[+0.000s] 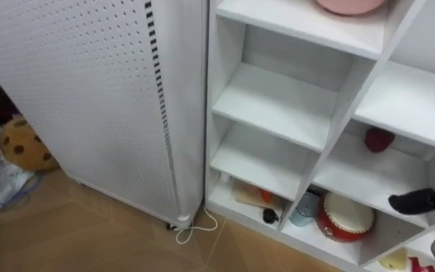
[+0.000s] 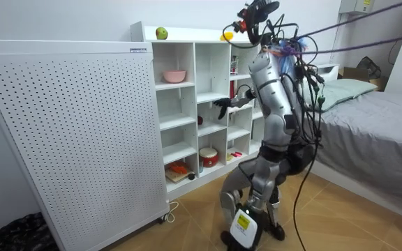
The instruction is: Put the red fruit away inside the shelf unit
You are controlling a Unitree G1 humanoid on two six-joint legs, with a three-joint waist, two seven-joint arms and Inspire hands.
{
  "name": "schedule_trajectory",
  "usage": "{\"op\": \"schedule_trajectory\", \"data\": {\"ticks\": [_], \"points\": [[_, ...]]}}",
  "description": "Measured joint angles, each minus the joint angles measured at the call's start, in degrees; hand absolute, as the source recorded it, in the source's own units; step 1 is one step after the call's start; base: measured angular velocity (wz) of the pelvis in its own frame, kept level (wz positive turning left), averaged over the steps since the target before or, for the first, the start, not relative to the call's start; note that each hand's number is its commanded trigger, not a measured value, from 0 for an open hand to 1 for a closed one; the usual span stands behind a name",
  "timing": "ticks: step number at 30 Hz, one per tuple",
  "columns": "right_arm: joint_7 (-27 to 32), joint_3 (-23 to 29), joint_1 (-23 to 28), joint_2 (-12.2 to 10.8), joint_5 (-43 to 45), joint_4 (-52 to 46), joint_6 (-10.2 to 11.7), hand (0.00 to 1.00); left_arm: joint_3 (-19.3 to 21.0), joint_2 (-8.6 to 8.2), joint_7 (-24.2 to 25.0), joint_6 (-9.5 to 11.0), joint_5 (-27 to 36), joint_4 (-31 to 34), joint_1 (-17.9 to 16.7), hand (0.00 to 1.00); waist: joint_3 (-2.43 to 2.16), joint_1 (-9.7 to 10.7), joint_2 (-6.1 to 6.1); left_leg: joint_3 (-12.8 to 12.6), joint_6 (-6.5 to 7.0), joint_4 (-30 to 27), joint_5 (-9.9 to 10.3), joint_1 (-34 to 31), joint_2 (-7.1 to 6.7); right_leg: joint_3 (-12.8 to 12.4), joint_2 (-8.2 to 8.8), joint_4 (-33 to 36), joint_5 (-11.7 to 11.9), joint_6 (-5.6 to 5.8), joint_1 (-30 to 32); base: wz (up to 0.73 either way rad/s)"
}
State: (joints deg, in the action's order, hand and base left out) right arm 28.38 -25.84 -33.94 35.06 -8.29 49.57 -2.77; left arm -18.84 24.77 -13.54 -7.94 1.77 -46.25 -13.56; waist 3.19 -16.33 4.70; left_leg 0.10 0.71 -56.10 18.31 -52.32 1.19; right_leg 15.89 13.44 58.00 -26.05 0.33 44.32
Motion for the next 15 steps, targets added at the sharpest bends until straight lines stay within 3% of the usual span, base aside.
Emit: {"op": "schedule_trajectory", "data": {"ticks": [2,5,8,12,15], "points": [[-2.8,0.0,7.2,-0.7,5.1,-4.5,1.0,0.0,0.0,-0.69,0.4,-0.1,0.0,-0.7,0.1,0.0,-0.39,0.2,-0.71,-0.2,-0.03,3.0,-0.2,4.2,0.38,0.1,-0.97,-3.6,0.8,0.39,-4.1,-0.07],[-7.5,0.0,18.9,-3.6,12.6,-9.2,1.5,0.0,0.1,-1.84,0.6,1.0,0.0,-1.6,0.1,0.0,-1.15,0.5,-1.3,-0.6,-0.4,8.6,-1.1,10.1,0.67,0.2,-2.29,-9.8,2.5,0.62,-10.1,-0.12],[-13.4,-0.1,30.3,-9.2,19.2,-9.5,1.4,0.0,0.1,-4.33,0.7,3.6,-0.2,-6.7,0.8,0.0,-1.76,2.0,-2.08,-1.6,-0.8,15.6,-2.4,17.3,1.05,0.1,-3.85,-17.6,4.6,0.94,-17.1,-0.12],[-16.6,0.0,37.9,-13.2,20.4,-7.5,1.8,0.0,0.1,-5.99,1.0,4.2,-1.3,-6.9,-0.1,0.0,-2.11,5.2,-2.52,-1.8,-1.22,23.3,-4.4,23.9,1.22,0.8,-5.45,-26.7,7.6,1.16,-24.0,0.0],[-16.8,0.3,43.5,-13.9,20.6,-6.6,2.2,0.0,0.5,-7.05,1.3,4.8,-5.2,-6.7,-1.0,0.0,-2.36,6.9,-2.7,-2.2,-1.2,28.4,-5.1,30.2,0.95,1.4,-6.08,-33.0,9.1,1.81,-30.9,0.03]]}}
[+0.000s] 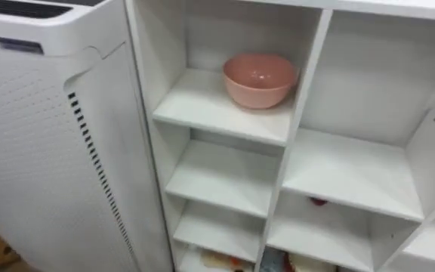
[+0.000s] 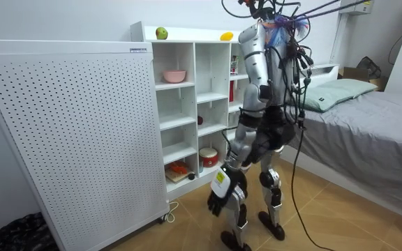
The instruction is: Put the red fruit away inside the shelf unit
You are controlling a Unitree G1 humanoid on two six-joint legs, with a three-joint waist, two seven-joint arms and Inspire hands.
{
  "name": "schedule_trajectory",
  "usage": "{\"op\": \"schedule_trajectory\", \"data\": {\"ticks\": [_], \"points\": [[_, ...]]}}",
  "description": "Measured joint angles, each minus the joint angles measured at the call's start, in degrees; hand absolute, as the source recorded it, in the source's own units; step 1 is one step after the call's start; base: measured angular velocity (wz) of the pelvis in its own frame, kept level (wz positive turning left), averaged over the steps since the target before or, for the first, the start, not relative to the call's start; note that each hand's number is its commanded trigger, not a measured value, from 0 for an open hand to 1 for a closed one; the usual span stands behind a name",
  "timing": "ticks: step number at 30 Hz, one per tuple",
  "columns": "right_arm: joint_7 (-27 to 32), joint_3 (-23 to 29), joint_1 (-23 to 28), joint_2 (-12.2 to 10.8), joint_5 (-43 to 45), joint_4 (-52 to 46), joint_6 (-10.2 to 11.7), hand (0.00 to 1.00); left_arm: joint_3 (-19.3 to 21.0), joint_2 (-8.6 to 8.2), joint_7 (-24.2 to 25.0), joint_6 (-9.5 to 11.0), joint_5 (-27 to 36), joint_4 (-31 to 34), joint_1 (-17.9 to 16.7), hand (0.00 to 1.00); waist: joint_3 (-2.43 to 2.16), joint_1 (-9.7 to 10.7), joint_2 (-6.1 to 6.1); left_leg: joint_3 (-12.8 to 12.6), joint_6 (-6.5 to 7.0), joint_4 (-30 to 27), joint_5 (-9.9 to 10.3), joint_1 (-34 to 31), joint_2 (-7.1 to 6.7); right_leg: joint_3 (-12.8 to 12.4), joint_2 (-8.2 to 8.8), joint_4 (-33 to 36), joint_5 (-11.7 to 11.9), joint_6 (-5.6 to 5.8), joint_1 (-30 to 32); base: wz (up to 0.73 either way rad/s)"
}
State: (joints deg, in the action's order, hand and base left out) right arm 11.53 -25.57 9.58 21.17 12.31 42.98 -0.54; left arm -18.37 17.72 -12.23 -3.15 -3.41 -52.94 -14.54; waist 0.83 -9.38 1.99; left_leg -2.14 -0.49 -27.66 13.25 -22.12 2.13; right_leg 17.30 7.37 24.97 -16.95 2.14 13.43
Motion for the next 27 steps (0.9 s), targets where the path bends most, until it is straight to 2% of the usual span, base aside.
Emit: {"op": "schedule_trajectory", "data": {"ticks": [3,6,8,11,14,15,16,18,22,25,27], "points": [[0.2,2.2,3.9,-1.4,0.2,2.4,0.6,0.0,1.2,-1.79,-0.9,-0.1,-3.3,-0.1,-1.9,0.0,-0.52,1.9,0.1,0.0,-0.13,4.6,-0.3,6.9,-0.63,0.2,-0.54,-5.6,1.5,0.67,-7.3,0.02],[1.1,7.4,5.9,-4.7,2.1,7.9,1.1,0.0,3.8,-3.66,-1.1,-0.6,-6.9,0.0,-4.6,0.0,-0.91,4.6,0.31,0.0,-0.12,8.1,-0.3,12.7,-1.42,0.3,-0.54,-9.5,1.9,1.17,-13.5,0.08],[1.8,10.4,6.4,-7.2,3.7,12.2,0.3,0.0,6.3,-5.37,-1.1,-1.2,-10.4,0.0,-5.2,0.0,-0.99,6.0,0.39,-0.1,-0.13,9.1,-0.3,16.1,-1.8,0.4,-0.51,-11.3,1.9,1.39,-16.8,0.06],[2.0,11.7,6.7,-9.0,3.7,13.7,-0.8,0.0,7.2,-6.39,-1.1,-1.6,-12.2,0.0,-5.0,0.0,-1.03,6.5,0.06,-0.5,-0.13,9.7,-0.3,18.5,-1.76,0.6,-0.46,-11.5,2.0,1.42,-18.8,-0.04],[1.7,11.9,7.2,-10.5,1.1,15.9,-1.8,0.0,9.8,-7.54,-0.6,-1.9,-12.5,-0.4,-4.6,0.0,-0.9,7.5,-0.4,-0.8,-0.38,10.6,0.0,21.0,-1.68,0.7,-0.58,-12.2,2.0,1.42,-21.4,0.0],[0.9,12.9,7.2,-11.1,0.0,16.7,-2.7,0.0,10.7,-8.0,-0.4,-2.3,-12.5,-1.6,-3.9,0.0,-0.74,7.6,-0.66,-0.8,-0.45,10.6,0.1,21.7,-1.68,0.8,-0.6,-12.4,2.0,1.44,-22.1,0.0],[0.0,13.8,7.2,-11.6,-1.3,17.6,-3.4,0.0,11.6,-8.47,0.0,-2.9,-12.6,-2.4,-3.7,0.0,-0.79,7.7,-0.97,-0.9,-0.47,10.8,0.2,22.4,-1.67,0.7,-0.58,-12.3,1.9,1.5,-22.8,-0.09],[-1.4,14.7,7.2,-11.8,-3.0,19.3,-4.5,0.0,12.2,-8.98,0.6,-3.5,-13.1,-3.5,-3.7,0.0,-0.72,7.8,-1.31,-1.1,-0.5,10.9,0.3,23.4,-1.6,0.4,-0.57,-12.2,1.9,1.5,-23.5,-0.1],[-5.8,15.8,7.6,-12.6,-5.2,21.5,-7.0,0.0,13.9,-10.34,2.8,-4.6,-12.9,-5.1,-3.8,0.0,-0.76,7.9,-1.18,-1.7,-0.48,10.9,0.2,24.2,-1.52,-0.4,-0.47,-12.3,1.8,1.51,-23.5,-0.07],[-8.1,15.8,7.4,-13.0,-5.2,21.9,-8.3,0.0,14.0,-10.44,4.5,-5.5,-12.9,-6.2,-3.6,0.0,-0.76,8.0,-1.02,-2.6,-0.36,10.9,0.2,24.5,-1.48,-1.6,-0.46,-12.3,1.8,1.56,-23.4,-0.15],[-9.1,15.8,7.0,-13.0,-5.2,21.9,-8.3,0.0,14.7,-10.42,5.2,-5.6,-12.9,-6.2,-3.0,0.0,-0.77,8.1,-0.92,-2.9,-0.26,10.9,0.3,24.7,-1.5,-1.9,-0.43,-12.3,1.8,1.62,-23.4,-0.08]]}}
